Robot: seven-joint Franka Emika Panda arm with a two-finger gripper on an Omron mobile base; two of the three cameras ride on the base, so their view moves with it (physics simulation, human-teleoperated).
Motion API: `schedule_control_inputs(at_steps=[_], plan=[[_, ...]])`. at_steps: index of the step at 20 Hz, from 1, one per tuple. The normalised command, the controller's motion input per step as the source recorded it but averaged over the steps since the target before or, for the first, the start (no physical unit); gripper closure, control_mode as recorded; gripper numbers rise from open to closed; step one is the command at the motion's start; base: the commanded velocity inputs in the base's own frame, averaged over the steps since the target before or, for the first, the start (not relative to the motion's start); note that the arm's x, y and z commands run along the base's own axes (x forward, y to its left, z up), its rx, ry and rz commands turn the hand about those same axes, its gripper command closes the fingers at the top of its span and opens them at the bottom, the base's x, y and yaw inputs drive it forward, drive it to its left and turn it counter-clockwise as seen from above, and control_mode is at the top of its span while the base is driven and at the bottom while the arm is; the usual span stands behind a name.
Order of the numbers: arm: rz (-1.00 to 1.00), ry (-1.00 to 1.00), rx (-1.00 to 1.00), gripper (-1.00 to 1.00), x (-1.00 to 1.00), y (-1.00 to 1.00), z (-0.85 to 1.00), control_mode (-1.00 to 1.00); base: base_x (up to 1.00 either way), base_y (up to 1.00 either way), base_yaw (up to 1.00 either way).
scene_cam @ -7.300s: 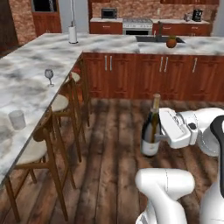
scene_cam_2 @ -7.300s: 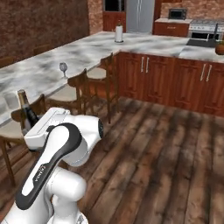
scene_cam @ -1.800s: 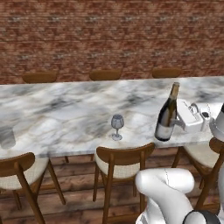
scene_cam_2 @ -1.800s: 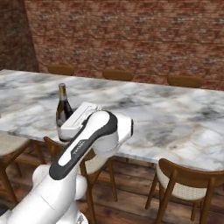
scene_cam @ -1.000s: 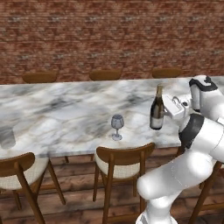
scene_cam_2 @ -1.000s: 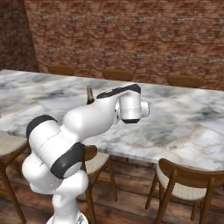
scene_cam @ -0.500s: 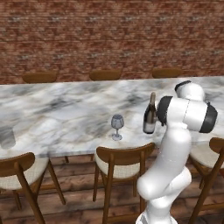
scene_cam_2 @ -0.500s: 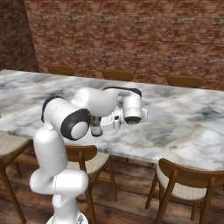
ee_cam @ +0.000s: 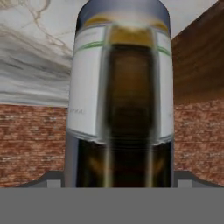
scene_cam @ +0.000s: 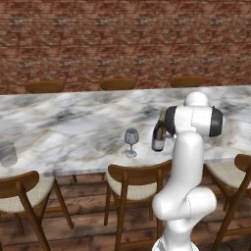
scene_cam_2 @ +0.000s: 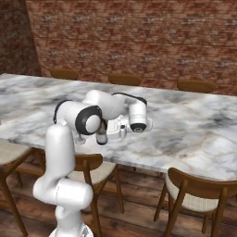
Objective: There is a wine glass and glass cup on the dining counter. Place the wine bottle next to the wine glass and the juice bottle next to the glass cup.
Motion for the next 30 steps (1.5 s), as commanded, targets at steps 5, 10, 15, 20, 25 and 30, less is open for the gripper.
schedule_control_inputs(at_steps=[5,10,15,20,25,30], plan=[[0.0,0.0,0.0,1.0,0.15,0.21,-0.41,-1.0,0.0,0.0,0.0],[0.0,0.0,-0.01,1.0,0.29,0.18,-0.38,-1.0,0.0,0.0,0.0],[0.0,0.0,-0.03,1.0,0.33,0.03,-0.18,-1.0,0.0,0.0,0.0],[0.0,-0.04,-0.02,-1.0,0.0,0.05,-0.15,-1.0,0.0,0.0,0.0],[0.0,-0.04,0.0,-1.0,-0.18,0.01,-0.03,-1.0,0.0,0.0,0.0],[0.0,-0.08,0.0,-1.0,-0.12,0.0,0.2,-1.0,0.0,0.0,0.0]])
